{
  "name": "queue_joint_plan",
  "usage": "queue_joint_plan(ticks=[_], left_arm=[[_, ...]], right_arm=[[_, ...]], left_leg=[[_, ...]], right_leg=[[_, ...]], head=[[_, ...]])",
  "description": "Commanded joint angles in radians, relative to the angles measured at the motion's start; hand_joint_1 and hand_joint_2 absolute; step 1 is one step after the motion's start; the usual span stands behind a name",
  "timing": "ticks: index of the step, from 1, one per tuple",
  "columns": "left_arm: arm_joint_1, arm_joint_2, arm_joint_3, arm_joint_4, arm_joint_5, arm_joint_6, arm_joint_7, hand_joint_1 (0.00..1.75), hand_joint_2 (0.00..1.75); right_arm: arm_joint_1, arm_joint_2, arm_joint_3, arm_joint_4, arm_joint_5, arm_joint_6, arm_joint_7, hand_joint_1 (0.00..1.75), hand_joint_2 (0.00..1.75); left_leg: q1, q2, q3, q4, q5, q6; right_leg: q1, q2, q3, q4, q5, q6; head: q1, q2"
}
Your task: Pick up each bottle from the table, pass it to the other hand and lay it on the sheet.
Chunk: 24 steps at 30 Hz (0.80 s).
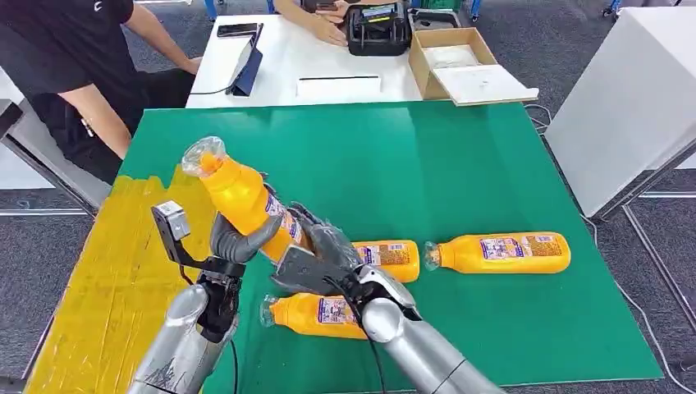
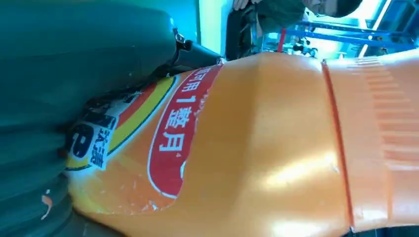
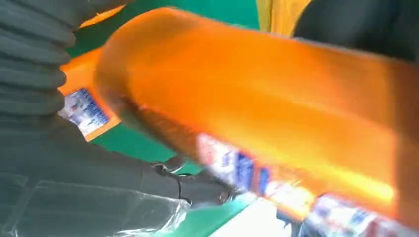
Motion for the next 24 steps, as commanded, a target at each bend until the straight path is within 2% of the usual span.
queue_joint_plan(ticks=[1,10,11,13,16,17,18,19,22,24], left_arm=[[0.003,0.032,0.025,-0.033,-0.039,0.008,-0.018,1.75,1.75],[-0.007,0.044,0.023,-0.069,-0.139,0.064,-0.031,1.75,1.75],[-0.008,0.045,0.023,-0.075,-0.162,0.080,-0.033,1.75,1.75],[-0.014,0.045,0.023,-0.082,-0.196,0.102,-0.036,1.75,1.75],[-0.044,0.082,0.006,-0.099,-0.491,0.301,-0.034,1.75,1.75],[-0.065,0.106,-0.009,-0.097,-0.752,0.487,0.004,1.75,1.75],[-0.074,0.104,0.001,-0.109,-0.761,0.480,0.018,1.75,1.75],[-0.093,0.130,-0.007,-0.093,-0.978,0.617,0.075,1.75,1.75],[-0.160,0.196,0.016,0.033,-1.356,0.771,0.202,1.75,1.75],[-0.181,0.219,0.028,0.142,-1.376,0.800,0.186,1.75,1.75]], right_arm=[[0.093,-0.157,-0.161,-0.224,-0.021,0.010,-0.004,0.00,0.00],[0.185,-0.199,-0.235,-0.345,-0.017,0.002,0.000,0.00,0.00],[0.196,-0.202,-0.242,-0.361,-0.009,0.002,0.002,0.00,0.00],[0.211,-0.207,-0.253,-0.382,0.000,0.001,0.005,0.00,0.00],[0.283,-0.228,-0.308,-0.487,0.019,-0.007,0.007,0.00,0.00],[0.313,-0.250,-0.330,-0.545,0.012,-0.010,-0.004,0.00,0.00],[0.336,-0.269,-0.351,-0.593,-0.003,0.008,-0.004,0.00,0.00],[0.343,-0.294,-0.362,-0.623,-0.009,0.011,-0.005,0.00,0.00],[0.315,-0.361,-0.428,-0.648,-0.105,0.090,-0.034,0.00,0.00],[0.272,-0.368,-0.435,-0.603,-0.125,0.119,-0.050,0.00,0.00]], left_leg=[[0.000,-0.003,0.002,0.000,-0.001,-0.002],[0.000,-0.005,0.005,0.002,-0.003,-0.003],[0.000,-0.003,0.002,0.000,-0.001,-0.002],[0.000,-0.002,0.006,0.002,-0.004,-0.004],[0.000,-0.003,0.002,0.001,-0.001,-0.002],[0.000,-0.005,0.002,0.002,-0.002,-0.003],[0.000,-0.005,0.002,0.002,-0.002,-0.003],[0.000,-0.008,0.001,0.003,-0.002,-0.003],[0.000,-0.005,0.000,0.003,-0.001,-0.002],[-0.001,-0.001,0.002,0.002,-0.002,-0.002]], right_leg=[[0.000,-0.006,0.004,-0.001,-0.002,0.000],[0.000,-0.010,0.008,0.001,-0.005,0.000],[0.000,-0.006,0.003,0.000,-0.002,0.000],[0.000,-0.008,0.008,0.001,-0.005,0.000],[0.000,-0.006,0.004,0.001,-0.002,0.000],[0.001,-0.008,0.005,0.001,-0.003,0.000],[0.000,-0.009,0.005,0.002,-0.004,0.000],[0.001,-0.012,0.004,0.002,-0.004,0.000],[0.000,-0.009,0.002,0.002,-0.003,0.000],[-0.001,-0.005,0.003,0.002,-0.002,0.000]], head=[[0.000,0.000],[0.000,0.000],[0.000,0.000],[0.000,0.000],[0.000,0.000],[0.000,0.000],[0.000,0.000],[0.000,0.000],[0.000,0.000],[0.000,0.000]])
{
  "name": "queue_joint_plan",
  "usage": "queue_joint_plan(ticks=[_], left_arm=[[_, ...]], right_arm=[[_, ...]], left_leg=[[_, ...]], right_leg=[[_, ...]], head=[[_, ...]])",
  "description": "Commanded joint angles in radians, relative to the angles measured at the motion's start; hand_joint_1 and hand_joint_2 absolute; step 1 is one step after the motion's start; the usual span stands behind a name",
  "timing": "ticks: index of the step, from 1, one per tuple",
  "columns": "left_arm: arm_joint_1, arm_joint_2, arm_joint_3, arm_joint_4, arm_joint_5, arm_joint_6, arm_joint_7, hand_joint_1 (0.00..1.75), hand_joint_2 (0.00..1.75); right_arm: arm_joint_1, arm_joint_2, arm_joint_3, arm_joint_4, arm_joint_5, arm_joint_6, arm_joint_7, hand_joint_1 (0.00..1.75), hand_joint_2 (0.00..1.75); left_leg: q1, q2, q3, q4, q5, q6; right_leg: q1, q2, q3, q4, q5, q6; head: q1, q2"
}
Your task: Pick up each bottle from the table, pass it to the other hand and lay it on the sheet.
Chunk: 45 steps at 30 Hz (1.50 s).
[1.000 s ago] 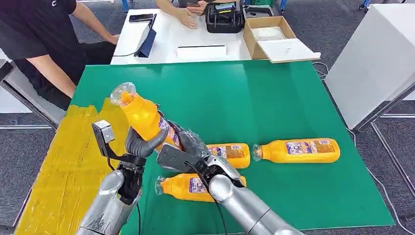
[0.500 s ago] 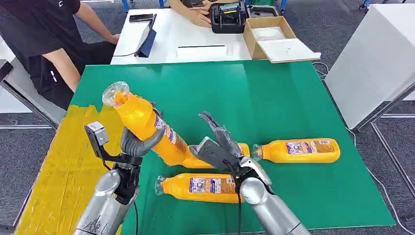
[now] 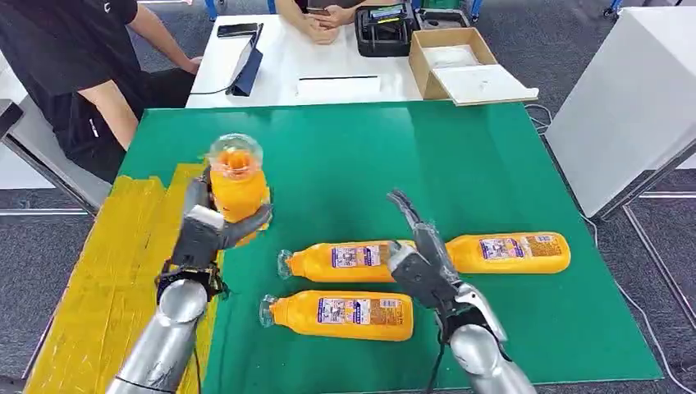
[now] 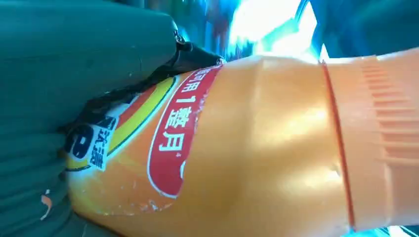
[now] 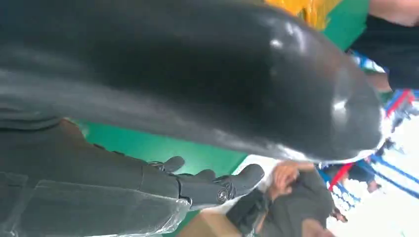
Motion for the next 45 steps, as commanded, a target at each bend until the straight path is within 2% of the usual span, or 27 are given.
queue_joint_plan(ticks=[1,4,7,12,16,18,21,36,42,45], left_arm=[[-0.168,0.155,0.017,0.337,-0.517,0.265,0.132,1.75,1.75],[-0.192,0.168,-0.003,0.473,-0.598,0.323,0.135,1.75,1.75],[-0.200,0.169,0.006,0.548,-0.673,0.323,0.133,1.75,1.75],[-0.198,0.172,0.014,0.599,-0.695,0.323,0.151,1.75,1.75],[-0.158,0.184,0.039,0.639,-0.739,0.323,0.176,1.75,1.75],[-0.153,0.191,0.048,0.702,-0.799,0.323,0.217,1.75,1.75],[-0.153,0.197,0.069,0.754,-0.817,0.323,0.204,1.75,1.75],[-0.155,0.189,0.067,0.793,-0.822,0.323,0.220,1.75,1.75],[-0.101,0.196,0.074,0.848,-0.809,0.323,0.190,1.75,1.75],[-0.062,0.200,0.077,0.841,-0.797,0.323,0.175,1.75,1.75]], right_arm=[[-0.058,-0.134,-0.129,-0.067,-0.117,0.122,-0.056,0.00,0.00],[-0.079,-0.115,-0.123,-0.036,-0.115,0.125,-0.060,0.00,0.00],[-0.054,-0.108,-0.135,-0.056,-0.105,0.118,-0.065,0.00,0.00],[-0.053,-0.102,-0.152,-0.053,-0.099,0.124,-0.071,0.00,0.00],[-0.094,-0.094,-0.145,-0.002,-0.085,0.146,-0.094,0.00,0.00],[-0.120,-0.100,-0.136,0.022,-0.088,0.161,-0.103,0.00,0.00],[-0.126,-0.101,-0.130,0.033,-0.090,0.165,-0.106,0.00,0.00],[-0.126,-0.099,-0.126,0.035,-0.090,0.166,-0.107,0.00,0.00],[-0.137,-0.079,-0.129,0.050,-0.082,0.170,-0.114,0.00,0.00],[-0.142,-0.073,-0.117,0.064,-0.079,0.175,-0.117,0.00,0.00]], left_leg=[[-0.001,0.001,0.005,0.001,-0.001,-0.003],[-0.001,0.002,0.005,-0.001,0.000,-0.002],[-0.001,0.001,0.006,-0.001,0.000,-0.003],[0.000,0.001,0.004,0.000,0.000,-0.003],[-0.001,0.003,0.008,0.000,-0.001,-0.004],[-0.001,0.005,0.005,0.000,-0.001,-0.003],[-0.001,0.002,0.004,-0.001,0.000,-0.003],[0.000,0.001,0.001,0.000,0.000,-0.003],[-0.001,0.004,0.006,-0.001,-0.002,-0.004],[-0.001,0.003,0.003,-0.001,0.000,-0.003]], right_leg=[[-0.001,-0.003,0.005,0.001,-0.001,0.000],[-0.001,-0.001,0.005,0.000,0.000,0.000],[0.000,-0.003,0.006,0.000,0.000,0.000],[0.000,-0.002,0.003,0.000,0.000,0.000],[0.000,-0.001,0.007,0.000,-0.001,0.001],[0.000,0.002,0.005,0.000,0.000,0.001],[0.000,0.000,0.004,-0.001,0.001,0.001],[0.000,-0.001,0.002,0.000,0.001,0.001],[0.000,0.001,0.006,0.000,-0.001,0.001],[0.000,0.001,0.003,0.000,0.000,0.001]], head=[[0.000,0.000],[0.000,0.000],[0.000,0.000],[0.000,0.000],[0.000,0.000],[0.000,0.000],[0.000,0.000],[0.000,0.000],[0.000,0.000],[0.000,0.000]])
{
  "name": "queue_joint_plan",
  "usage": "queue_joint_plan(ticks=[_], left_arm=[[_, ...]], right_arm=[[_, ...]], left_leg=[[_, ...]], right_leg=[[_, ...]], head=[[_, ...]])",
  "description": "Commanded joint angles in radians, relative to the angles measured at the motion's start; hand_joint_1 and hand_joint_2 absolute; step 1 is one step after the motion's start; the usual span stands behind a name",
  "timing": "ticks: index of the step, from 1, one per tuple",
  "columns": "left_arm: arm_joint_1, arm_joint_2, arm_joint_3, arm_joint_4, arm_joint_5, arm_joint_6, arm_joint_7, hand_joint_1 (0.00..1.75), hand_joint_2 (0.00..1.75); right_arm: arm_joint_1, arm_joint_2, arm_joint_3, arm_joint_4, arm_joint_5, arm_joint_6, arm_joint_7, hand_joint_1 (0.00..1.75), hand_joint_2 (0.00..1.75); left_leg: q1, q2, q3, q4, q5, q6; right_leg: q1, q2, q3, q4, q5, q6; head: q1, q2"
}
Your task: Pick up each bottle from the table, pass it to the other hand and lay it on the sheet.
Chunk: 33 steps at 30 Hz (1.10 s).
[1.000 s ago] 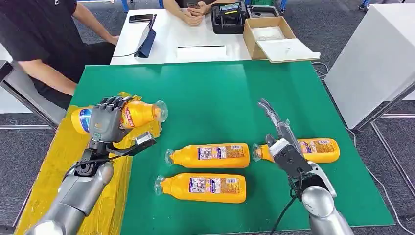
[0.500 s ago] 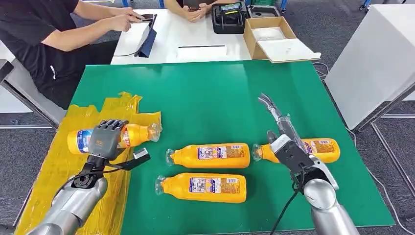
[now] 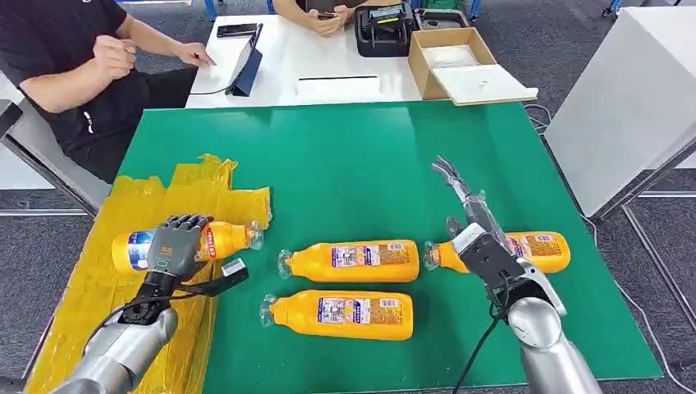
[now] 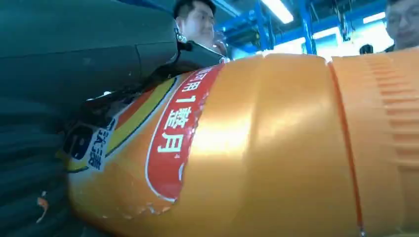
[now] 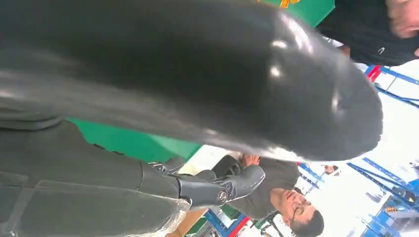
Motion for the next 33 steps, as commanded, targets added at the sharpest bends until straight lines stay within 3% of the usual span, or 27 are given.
queue_joint_plan(ticks=[1,2,3,6,12,20,24,28,31,33], left_arm=[[0.070,0.008,0.038,0.119,0.058,0.002,-0.068,1.75,1.75],[0.083,0.010,0.039,0.111,0.060,0.002,-0.073,1.59,1.75],[0.099,0.008,0.042,0.130,0.089,-0.005,-0.096,0.00,0.00],[0.146,0.011,0.055,0.081,0.120,0.002,-0.122,0.00,0.00],[0.130,0.025,0.037,0.109,0.165,0.002,-0.130,0.00,0.00],[0.151,0.026,0.036,0.055,0.179,0.002,-0.132,0.00,0.00],[0.175,0.019,0.076,-0.014,0.288,0.002,-0.224,0.00,0.00],[0.239,0.030,0.108,-0.275,0.576,-0.086,-0.331,0.00,0.00],[0.310,0.014,0.194,-0.654,0.976,-0.294,-0.388,0.00,0.00],[0.341,-0.008,0.233,-0.785,1.121,-0.375,-0.395,0.00,0.00]], right_arm=[[-0.072,0.036,0.033,0.107,0.013,0.016,-0.012,0.00,0.00],[-0.080,0.043,0.038,0.113,0.014,0.018,-0.012,0.00,0.00],[-0.103,0.052,0.050,0.140,0.019,0.025,-0.019,0.00,0.00],[-0.164,0.072,0.072,0.213,0.022,0.031,-0.029,0.00,0.00],[-0.266,0.089,0.108,0.301,0.005,0.043,-0.045,0.00,0.00],[-0.271,0.097,0.116,0.308,0.001,0.036,-0.043,0.00,0.00],[-0.255,0.093,0.118,0.298,0.001,0.027,-0.044,0.00,0.00],[-0.173,0.066,0.087,0.216,0.016,0.000,-0.021,0.00,0.00],[-0.111,0.048,0.034,0.163,0.060,-0.026,-0.003,0.00,0.00],[-0.083,0.043,0.011,0.143,0.076,-0.033,-0.002,0.00,0.00]], left_leg=[[-0.001,0.005,0.007,-0.001,-0.002,-0.002],[-0.001,0.006,0.009,-0.001,-0.003,-0.003],[-0.001,0.007,0.008,-0.002,-0.002,-0.002],[-0.002,0.011,0.009,-0.003,-0.004,-0.003],[-0.002,0.010,0.011,-0.002,-0.004,-0.003],[-0.002,0.004,0.007,-0.002,-0.002,-0.002],[-0.002,0.004,0.010,0.000,-0.004,-0.003],[-0.002,-0.004,0.007,-0.001,-0.002,-0.003],[0.000,-0.007,0.003,0.002,-0.002,-0.003],[0.000,-0.009,0.002,0.002,-0.001,-0.003]], right_leg=[[0.000,0.002,0.005,-0.001,-0.001,0.000],[-0.001,0.002,0.007,-0.001,-0.002,0.000],[-0.001,0.004,0.005,-0.001,0.000,0.000],[-0.001,0.007,0.008,-0.001,-0.001,0.000],[-0.001,0.006,0.008,-0.001,-0.001,0.000],[-0.001,0.002,0.006,0.000,-0.001,0.001],[-0.001,-0.001,0.009,0.000,-0.003,0.001],[-0.001,-0.006,0.008,-0.001,-0.002,0.001],[0.001,-0.010,0.005,0.000,-0.003,0.001],[0.001,-0.011,0.004,0.001,-0.004,0.001]], head=[[0.000,0.000],[0.000,0.000],[-0.001,0.000],[0.000,0.000],[0.000,0.000],[0.000,0.000],[-0.001,0.000],[0.000,0.000],[0.000,0.000],[0.000,0.000]])
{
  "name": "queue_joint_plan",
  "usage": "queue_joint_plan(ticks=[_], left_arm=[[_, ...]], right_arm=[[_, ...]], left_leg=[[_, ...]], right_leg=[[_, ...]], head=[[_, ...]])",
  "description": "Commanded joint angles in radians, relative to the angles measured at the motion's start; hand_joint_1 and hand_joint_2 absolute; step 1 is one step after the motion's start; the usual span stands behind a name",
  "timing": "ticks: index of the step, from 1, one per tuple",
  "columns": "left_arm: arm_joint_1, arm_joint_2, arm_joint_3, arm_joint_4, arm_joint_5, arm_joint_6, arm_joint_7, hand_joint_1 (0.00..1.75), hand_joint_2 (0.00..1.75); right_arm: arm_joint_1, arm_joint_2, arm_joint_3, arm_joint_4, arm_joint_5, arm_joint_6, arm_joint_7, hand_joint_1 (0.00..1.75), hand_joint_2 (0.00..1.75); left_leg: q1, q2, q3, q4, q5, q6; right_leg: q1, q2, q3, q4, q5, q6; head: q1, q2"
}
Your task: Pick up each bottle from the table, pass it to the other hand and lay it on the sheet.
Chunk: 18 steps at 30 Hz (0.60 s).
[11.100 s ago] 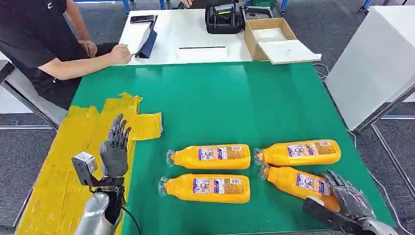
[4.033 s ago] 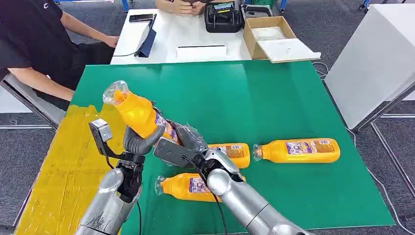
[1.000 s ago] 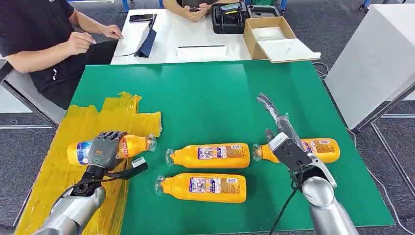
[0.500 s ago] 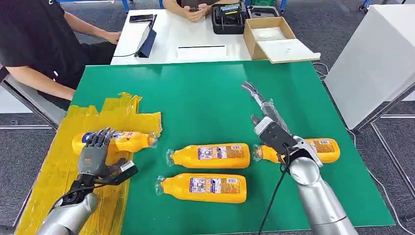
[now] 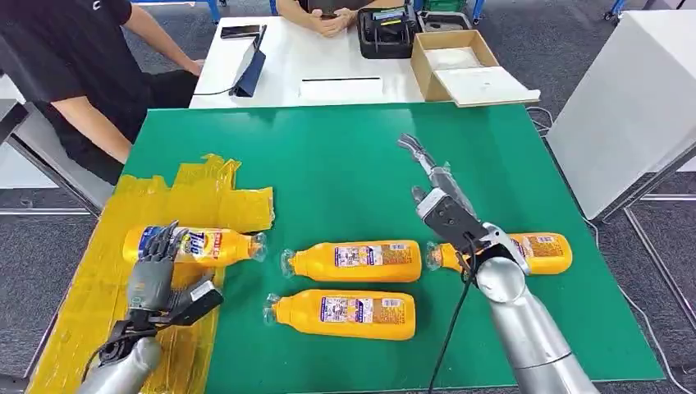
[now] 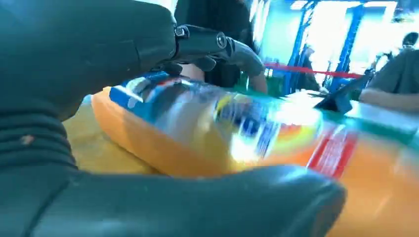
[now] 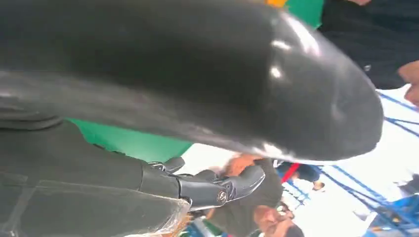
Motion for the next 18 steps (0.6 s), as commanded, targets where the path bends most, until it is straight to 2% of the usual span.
queue_joint_plan(ticks=[1,4,6,13,18], left_arm=[[0.168,-0.055,0.184,-0.716,0.648,-0.347,-0.071,0.00,0.00],[0.201,-0.078,0.217,-0.858,0.770,-0.409,-0.079,0.00,0.00],[0.201,-0.082,0.217,-0.860,0.793,-0.423,-0.084,0.00,0.00],[0.161,-0.116,0.157,-0.824,0.783,-0.459,-0.118,0.00,0.00],[0.157,-0.113,0.157,-0.816,0.780,-0.455,-0.119,0.00,0.00]], right_arm=[[0.134,-0.045,-0.092,-0.104,0.079,-0.042,0.024,0.00,1.75],[0.226,-0.062,-0.140,-0.198,0.108,-0.051,0.024,0.00,1.75],[0.242,-0.063,-0.148,-0.217,0.109,-0.050,0.024,0.00,1.75],[0.464,-0.087,-0.232,-0.457,0.191,-0.084,0.061,0.00,1.75],[0.459,-0.082,-0.233,-0.451,0.196,-0.082,0.061,0.00,1.75]], left_leg=[[0.001,-0.003,0.000,0.004,-0.003,-0.003],[0.002,-0.004,-0.001,0.002,-0.002,-0.002],[0.001,-0.003,0.000,0.002,-0.003,-0.002],[0.000,-0.006,-0.001,0.000,-0.003,-0.001],[-0.001,-0.001,0.000,0.001,-0.004,0.000]], right_leg=[[0.002,-0.006,0.002,0.002,-0.003,0.000],[0.002,-0.006,0.002,0.000,-0.003,0.000],[0.001,-0.005,0.002,0.000,-0.003,0.000],[0.000,-0.008,0.001,0.000,-0.003,0.000],[0.000,-0.004,0.001,0.000,-0.002,0.000]], head=[[-0.001,0.000],[0.000,0.000],[0.000,0.000],[-0.001,0.000],[-0.001,0.000]])
